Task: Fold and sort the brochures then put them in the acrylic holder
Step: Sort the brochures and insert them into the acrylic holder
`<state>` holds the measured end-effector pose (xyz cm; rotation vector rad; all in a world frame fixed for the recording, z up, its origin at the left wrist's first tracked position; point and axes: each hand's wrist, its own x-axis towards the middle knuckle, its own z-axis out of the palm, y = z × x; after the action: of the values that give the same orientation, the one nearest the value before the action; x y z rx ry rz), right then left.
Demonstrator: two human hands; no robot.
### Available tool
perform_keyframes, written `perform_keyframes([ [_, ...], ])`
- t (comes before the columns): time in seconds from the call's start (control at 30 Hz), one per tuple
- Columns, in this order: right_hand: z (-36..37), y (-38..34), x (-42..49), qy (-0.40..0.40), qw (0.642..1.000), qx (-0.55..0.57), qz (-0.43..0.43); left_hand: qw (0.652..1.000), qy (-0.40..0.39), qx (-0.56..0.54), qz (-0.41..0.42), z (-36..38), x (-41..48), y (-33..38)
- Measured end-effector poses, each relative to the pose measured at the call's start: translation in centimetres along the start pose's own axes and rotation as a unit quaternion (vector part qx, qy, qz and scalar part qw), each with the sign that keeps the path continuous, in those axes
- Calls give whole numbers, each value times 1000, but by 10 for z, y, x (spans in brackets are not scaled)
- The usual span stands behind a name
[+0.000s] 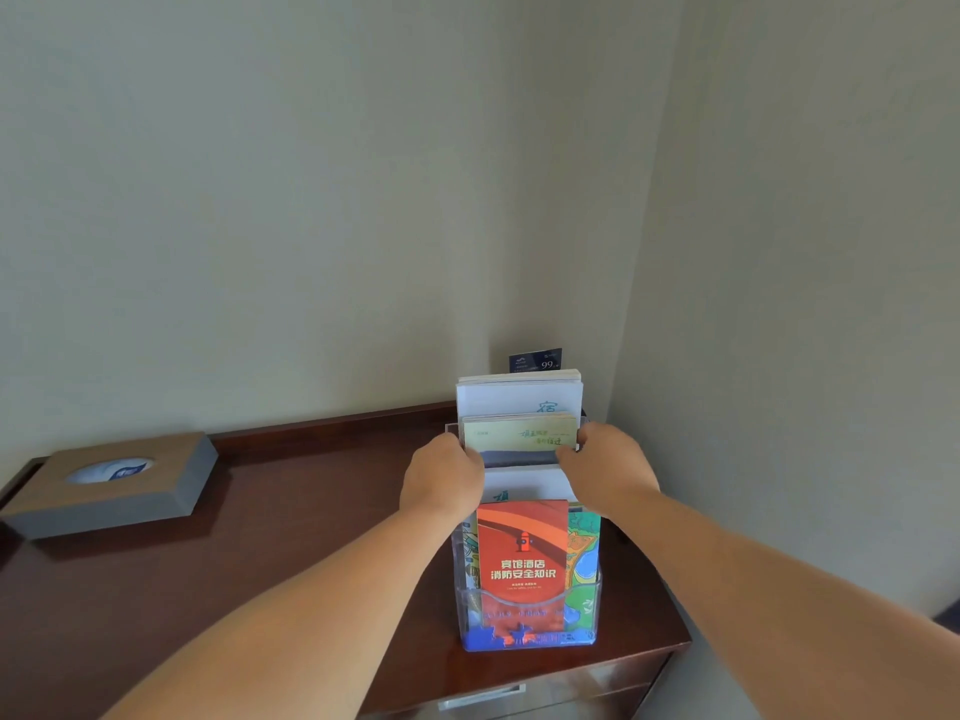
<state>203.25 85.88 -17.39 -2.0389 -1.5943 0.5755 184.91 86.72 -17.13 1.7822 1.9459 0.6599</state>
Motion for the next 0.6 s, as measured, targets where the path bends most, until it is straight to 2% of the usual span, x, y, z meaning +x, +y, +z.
perform_keyframes([
  [0.6, 0, 1, -3, -13, 1000, -3, 7, 999, 11, 34, 18, -1, -2, 6],
])
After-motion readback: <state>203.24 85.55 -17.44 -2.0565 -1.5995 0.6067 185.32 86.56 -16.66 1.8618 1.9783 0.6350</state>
